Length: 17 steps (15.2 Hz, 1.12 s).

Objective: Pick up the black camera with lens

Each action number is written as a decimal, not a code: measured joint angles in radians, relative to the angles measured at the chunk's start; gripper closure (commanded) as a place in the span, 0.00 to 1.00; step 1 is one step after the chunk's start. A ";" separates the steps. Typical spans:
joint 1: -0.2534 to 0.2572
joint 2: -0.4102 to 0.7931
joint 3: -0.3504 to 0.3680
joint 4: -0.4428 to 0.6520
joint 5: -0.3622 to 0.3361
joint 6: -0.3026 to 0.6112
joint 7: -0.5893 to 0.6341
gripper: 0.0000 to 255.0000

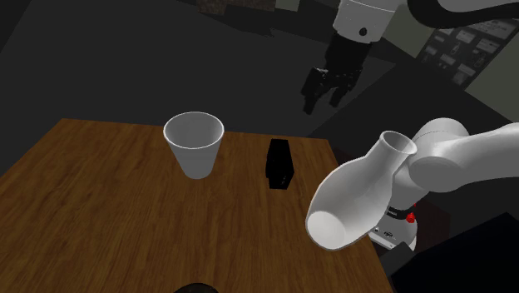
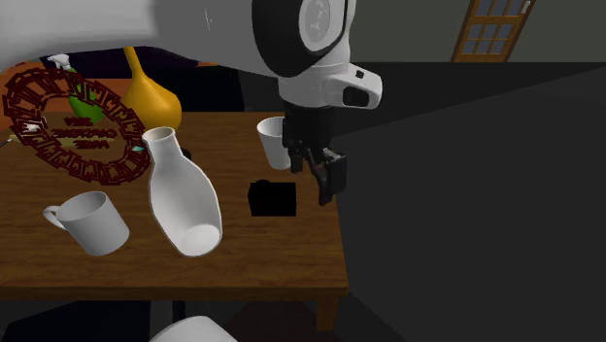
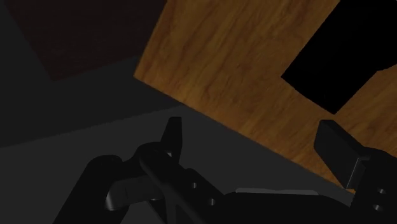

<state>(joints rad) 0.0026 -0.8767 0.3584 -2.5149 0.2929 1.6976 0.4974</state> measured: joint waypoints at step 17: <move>-0.086 0.239 0.383 0.035 0.195 0.237 0.494 0.00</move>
<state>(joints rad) -0.0834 -0.6373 0.7414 -2.4801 0.4880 1.9345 0.9918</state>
